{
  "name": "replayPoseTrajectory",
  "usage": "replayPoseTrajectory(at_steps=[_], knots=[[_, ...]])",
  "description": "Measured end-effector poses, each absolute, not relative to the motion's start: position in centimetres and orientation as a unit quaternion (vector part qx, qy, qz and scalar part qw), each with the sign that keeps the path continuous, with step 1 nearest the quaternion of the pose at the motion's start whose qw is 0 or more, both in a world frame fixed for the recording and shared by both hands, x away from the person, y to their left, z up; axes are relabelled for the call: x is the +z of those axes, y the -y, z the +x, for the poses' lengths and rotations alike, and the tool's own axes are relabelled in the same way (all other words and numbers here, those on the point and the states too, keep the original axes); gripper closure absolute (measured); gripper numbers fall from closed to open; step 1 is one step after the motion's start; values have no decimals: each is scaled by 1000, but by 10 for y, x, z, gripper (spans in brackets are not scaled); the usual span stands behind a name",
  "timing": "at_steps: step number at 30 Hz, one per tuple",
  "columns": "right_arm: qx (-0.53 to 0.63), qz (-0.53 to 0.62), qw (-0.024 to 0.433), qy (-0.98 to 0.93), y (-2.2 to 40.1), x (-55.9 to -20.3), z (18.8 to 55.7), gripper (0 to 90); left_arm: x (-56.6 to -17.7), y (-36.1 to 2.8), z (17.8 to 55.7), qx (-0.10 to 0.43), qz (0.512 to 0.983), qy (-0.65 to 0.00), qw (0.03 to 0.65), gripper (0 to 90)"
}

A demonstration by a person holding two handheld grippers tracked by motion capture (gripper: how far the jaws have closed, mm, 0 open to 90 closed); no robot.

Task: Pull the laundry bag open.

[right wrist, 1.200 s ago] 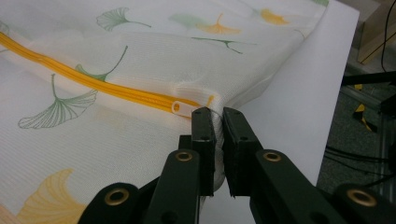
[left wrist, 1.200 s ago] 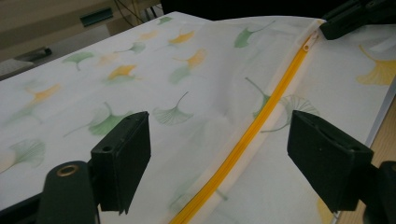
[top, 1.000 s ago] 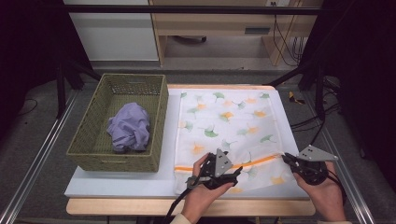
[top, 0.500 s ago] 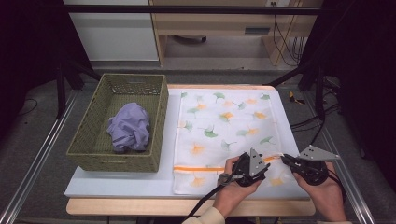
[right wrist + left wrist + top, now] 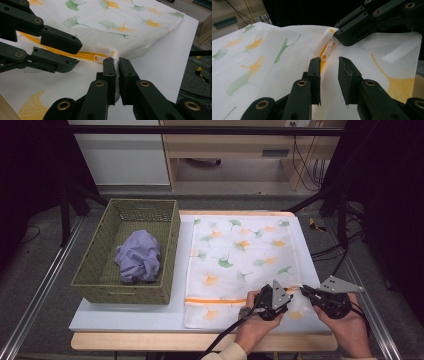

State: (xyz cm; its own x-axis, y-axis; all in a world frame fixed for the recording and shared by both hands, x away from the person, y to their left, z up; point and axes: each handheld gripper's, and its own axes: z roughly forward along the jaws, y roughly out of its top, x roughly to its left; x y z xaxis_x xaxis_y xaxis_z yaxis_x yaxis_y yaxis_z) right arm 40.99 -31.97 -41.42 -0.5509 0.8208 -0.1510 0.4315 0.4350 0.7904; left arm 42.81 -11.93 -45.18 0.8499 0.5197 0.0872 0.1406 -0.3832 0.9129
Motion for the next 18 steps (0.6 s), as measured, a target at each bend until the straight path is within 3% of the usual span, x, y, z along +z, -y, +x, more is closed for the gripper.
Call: replayPoseTrajectory(at_steps=[10,18], knots=[[375,379,262,-804,319,-410,408,852,-460,122,436,178,814,-209,511,759],[385,378,245,-806,316,-410,407,855,-463,125,440,172,815,-203,515,723]])
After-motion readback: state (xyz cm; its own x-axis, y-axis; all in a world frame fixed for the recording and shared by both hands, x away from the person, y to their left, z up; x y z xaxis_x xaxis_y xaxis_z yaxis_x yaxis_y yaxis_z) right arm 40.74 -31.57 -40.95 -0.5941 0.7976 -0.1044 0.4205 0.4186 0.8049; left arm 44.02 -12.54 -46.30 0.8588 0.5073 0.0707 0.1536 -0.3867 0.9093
